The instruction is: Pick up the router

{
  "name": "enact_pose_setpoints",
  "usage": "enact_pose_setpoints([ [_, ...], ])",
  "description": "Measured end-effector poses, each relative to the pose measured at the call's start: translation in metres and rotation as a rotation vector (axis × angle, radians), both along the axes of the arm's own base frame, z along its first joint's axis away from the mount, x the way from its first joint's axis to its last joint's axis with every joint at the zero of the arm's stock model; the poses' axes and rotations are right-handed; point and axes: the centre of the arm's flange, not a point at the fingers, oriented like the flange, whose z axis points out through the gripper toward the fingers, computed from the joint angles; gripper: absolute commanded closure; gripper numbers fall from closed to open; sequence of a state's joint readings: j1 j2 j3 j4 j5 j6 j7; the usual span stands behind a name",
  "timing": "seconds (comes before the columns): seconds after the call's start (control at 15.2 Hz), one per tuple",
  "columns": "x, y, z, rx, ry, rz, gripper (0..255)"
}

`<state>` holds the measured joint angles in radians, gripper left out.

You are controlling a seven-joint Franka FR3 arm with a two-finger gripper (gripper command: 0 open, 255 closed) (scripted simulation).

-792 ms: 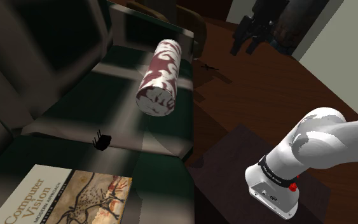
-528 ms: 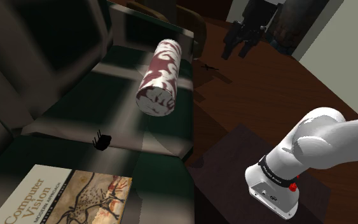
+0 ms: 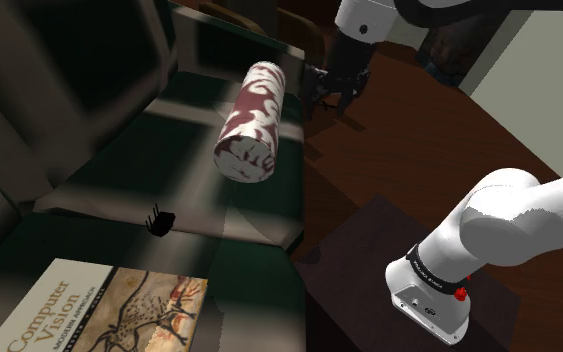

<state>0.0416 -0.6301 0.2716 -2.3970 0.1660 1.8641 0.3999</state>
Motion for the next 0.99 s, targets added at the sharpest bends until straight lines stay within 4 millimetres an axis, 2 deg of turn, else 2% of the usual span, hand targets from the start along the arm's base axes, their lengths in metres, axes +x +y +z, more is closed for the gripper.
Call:
enact_pose_setpoints([
  [0.13, 0.011, 0.019, -0.011, -0.007, 0.004, -0.013, 0],
  [0.99, 0.087, 0.146, -0.114, -0.055, 0.031, -0.099, 0],
])
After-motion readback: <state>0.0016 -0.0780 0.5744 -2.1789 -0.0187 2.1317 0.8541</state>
